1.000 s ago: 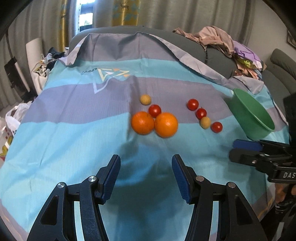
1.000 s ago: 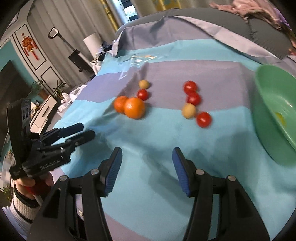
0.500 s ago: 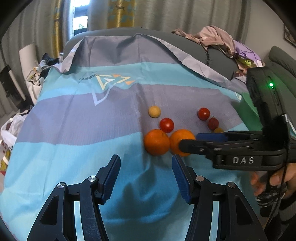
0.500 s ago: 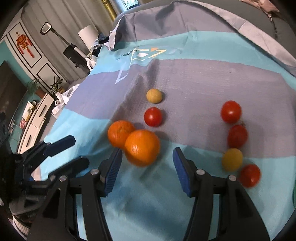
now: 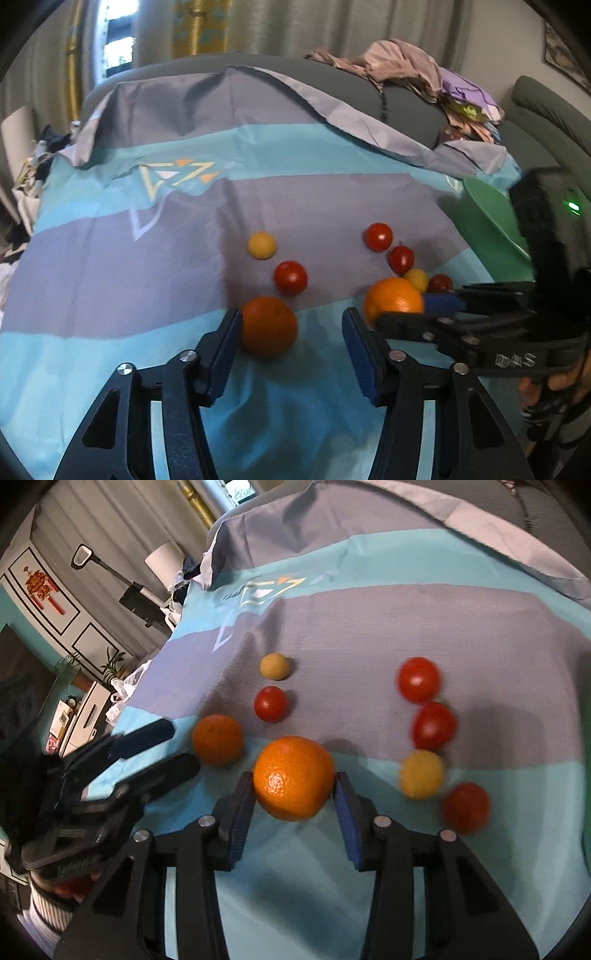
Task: Organize fruits
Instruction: 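Grasp the other orange with the left tool while the right tool holds its orange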
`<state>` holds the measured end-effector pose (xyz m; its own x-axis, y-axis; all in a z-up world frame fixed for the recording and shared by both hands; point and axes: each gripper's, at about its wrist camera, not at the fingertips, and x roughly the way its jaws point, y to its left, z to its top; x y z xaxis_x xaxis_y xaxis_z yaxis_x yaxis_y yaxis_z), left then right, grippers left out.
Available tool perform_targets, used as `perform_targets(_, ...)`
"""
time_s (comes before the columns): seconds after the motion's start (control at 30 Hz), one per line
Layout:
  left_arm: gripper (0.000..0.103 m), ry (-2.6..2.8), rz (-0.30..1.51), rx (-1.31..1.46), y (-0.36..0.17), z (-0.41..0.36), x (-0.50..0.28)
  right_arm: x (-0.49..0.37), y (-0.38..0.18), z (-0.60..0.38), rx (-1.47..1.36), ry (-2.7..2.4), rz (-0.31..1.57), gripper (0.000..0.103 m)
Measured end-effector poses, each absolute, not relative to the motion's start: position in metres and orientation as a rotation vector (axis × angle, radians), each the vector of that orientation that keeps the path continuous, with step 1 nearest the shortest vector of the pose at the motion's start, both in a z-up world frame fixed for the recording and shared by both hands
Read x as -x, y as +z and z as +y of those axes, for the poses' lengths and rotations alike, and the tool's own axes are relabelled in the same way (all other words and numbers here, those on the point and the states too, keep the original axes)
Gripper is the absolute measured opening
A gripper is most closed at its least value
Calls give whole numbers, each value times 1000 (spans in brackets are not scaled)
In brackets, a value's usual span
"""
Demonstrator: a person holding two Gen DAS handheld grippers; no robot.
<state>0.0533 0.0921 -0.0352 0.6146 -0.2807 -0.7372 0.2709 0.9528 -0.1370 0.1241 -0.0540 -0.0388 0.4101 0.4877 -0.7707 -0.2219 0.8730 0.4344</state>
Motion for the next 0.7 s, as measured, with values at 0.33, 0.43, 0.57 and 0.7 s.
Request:
perform_targets(0.33, 54, -238, 888, -169, -48, 74, -76, -110, -37, -78, -348, 462, 1027, 44)
perform_targets(0.43, 49, -213, 886, -213, -50, 70, -78, -111, -37, -78, -353, 464, 1022, 44)
perform_targets(0.57, 40, -187, 875, -266, -54, 69, -81, -108, -36, -84, -364, 461, 1013, 44)
perform_targets(0.7, 40, -184, 873, -274, -54, 69, -84, -105, -35, -88, -369, 454, 1009, 44)
